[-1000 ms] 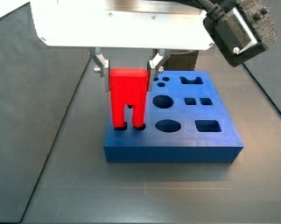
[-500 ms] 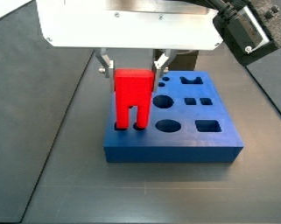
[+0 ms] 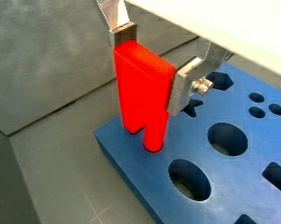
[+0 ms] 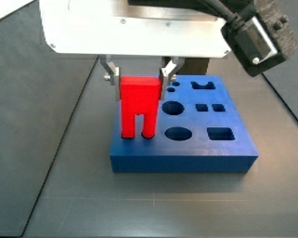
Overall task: Pick up the square-circle object. Move up. Move to above the board. Insert the square-circle object.
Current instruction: Insert the square-circle object.
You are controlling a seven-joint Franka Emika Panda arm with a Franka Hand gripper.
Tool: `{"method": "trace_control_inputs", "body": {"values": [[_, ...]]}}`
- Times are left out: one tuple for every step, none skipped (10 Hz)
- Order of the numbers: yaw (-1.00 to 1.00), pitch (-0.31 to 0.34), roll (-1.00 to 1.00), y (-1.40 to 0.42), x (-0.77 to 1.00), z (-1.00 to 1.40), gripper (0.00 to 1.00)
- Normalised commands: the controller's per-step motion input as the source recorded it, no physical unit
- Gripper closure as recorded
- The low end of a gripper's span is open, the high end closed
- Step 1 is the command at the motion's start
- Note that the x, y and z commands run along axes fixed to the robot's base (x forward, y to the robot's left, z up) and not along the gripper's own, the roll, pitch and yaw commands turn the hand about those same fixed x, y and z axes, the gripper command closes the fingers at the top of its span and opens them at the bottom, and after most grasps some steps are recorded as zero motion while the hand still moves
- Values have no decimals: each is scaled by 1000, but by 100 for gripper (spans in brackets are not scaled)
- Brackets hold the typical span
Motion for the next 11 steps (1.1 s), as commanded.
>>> {"method": "trace_control_inputs", "body": {"values": [[0,0,0,0,0,-129,100],[0,0,0,0,20,-91,100],[-31,6,0,63,146,-69,100],[-49,3,0,63,69,-94,100],[-43,4,0,60,37,-100,100],[-31,0,0,17,0,-126,100],[-43,0,11,0,0,-123,100],[-34,0,16,0,0,-131,100],[-17,0,37,0,0,-191,100],[0,0,41,20,43,-286,100],[0,0,74,3,23,-337,100]]}}
